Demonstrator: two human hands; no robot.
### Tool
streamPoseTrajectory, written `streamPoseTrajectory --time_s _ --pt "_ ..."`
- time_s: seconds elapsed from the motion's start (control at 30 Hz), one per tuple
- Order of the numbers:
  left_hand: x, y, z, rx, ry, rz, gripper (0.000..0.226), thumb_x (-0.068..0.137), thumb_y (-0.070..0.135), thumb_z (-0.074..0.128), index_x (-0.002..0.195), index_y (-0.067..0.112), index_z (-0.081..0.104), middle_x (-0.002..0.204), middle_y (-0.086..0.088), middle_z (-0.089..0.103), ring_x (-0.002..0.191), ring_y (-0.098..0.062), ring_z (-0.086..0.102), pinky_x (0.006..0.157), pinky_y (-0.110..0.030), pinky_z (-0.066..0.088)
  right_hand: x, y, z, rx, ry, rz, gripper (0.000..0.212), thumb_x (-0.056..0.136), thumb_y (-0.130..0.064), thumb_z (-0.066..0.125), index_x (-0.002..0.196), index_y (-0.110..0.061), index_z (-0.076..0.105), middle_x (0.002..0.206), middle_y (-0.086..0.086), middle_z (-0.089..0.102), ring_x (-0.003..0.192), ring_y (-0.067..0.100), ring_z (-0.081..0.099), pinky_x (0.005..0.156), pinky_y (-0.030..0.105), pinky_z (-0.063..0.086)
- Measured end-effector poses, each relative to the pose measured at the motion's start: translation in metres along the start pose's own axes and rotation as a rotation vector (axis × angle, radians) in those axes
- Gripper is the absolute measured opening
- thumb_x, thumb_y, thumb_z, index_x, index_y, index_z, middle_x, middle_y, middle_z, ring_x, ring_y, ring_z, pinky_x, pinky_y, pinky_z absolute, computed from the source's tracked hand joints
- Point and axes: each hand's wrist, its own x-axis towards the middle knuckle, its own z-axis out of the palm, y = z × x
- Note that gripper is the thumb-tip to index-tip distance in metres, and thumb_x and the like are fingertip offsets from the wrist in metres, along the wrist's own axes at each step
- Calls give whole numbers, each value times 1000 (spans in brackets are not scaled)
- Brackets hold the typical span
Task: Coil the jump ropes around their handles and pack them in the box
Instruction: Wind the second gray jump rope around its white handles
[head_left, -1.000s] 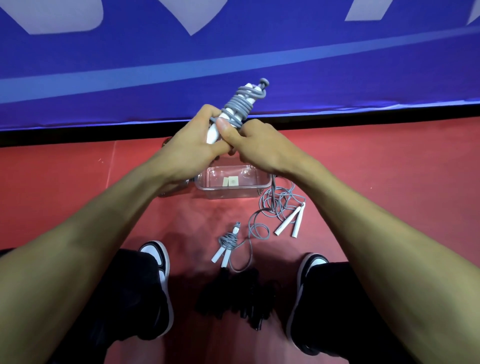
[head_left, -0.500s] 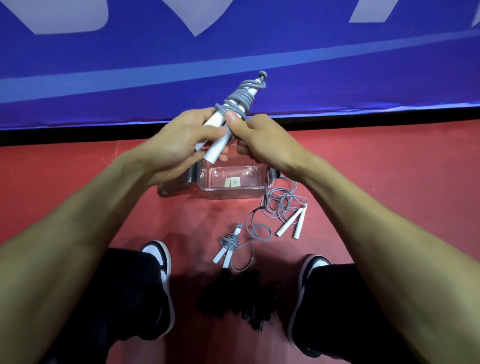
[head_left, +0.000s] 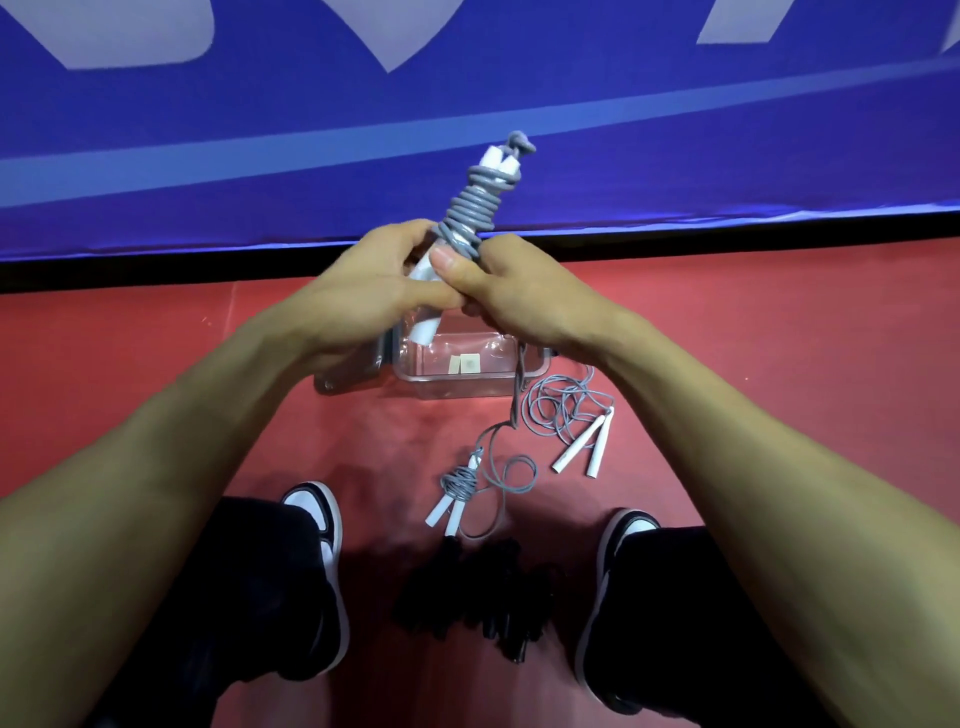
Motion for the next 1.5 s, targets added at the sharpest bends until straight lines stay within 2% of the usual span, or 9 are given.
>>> streamPoseTrajectory --time_s 0.27,0.4,0.57,0.73,0.87,1.03,1.23,1.43,1.5 --pt "-3 -1 -6 309 196 -44 62 51 44 84 99 15 57 94 -11 72 81 -26 68 85 -59 56 -4 4 -5 -182 41 25 64 101 -51 49 53 -8 55 42 -5 42 43 9 37 48 22 29" --pt "-1 0 -3 244 232 7 46 60 34 78 98 15 59 88 -10 70 81 -33 66 85 -61 55 -3 0 -4 -153 91 0 63 103 -51 46 62 -8 69 45 -3 48 42 7 42 49 17 34" --pt "1 -5 0 49 135 -18 41 83 -1 71 111 7 42 80 -17 71 69 -30 70 73 -50 61 -1 3 -6 -191 -24 4 48 106 -27 41 66 -17 66 50 -14 56 51 4 48 60 21 38" --pt "4 -10 5 292 175 47 21 91 10 68 107 12 54 73 -2 67 53 -18 58 55 -33 50 -1 7 -7 -347 -73 69 39 105 -26 44 77 -13 68 65 -4 60 63 10 55 64 31 39" --pt "6 -10 5 28 206 46 13 99 16 59 109 6 59 72 -4 61 57 -18 51 58 -32 46 -1 8 -11 -376 -14 90 53 107 -42 40 84 -7 73 78 12 68 71 24 61 71 34 45" --pt "7 1 8 -228 171 -26 40 93 43 57 112 8 58 72 0 54 61 -15 47 60 -29 42 -1 6 -16 -143 60 91 59 108 -42 37 76 -11 75 61 4 65 47 4 49 57 23 39" --pt "4 6 7 -384 128 -105 31 109 28 36 117 4 54 80 -6 55 66 -16 53 67 -30 45 1 11 -18 -29 -28 120 44 107 -19 39 82 -5 73 67 6 68 62 16 56 67 25 47" --pt "1 6 3 -239 45 -29 13 98 10 60 111 8 59 85 -3 59 74 -13 59 87 -38 57 -3 14 -18 -113 -1 74 33 104 -19 51 77 -11 69 69 1 75 61 11 66 63 17 49" --pt "1 4 0 -205 66 -17 37 80 11 80 109 9 58 80 -2 68 73 -15 66 85 -38 58 -2 13 -18 -163 14 40 32 101 -21 57 72 -13 69 66 -1 74 62 10 69 67 20 51"
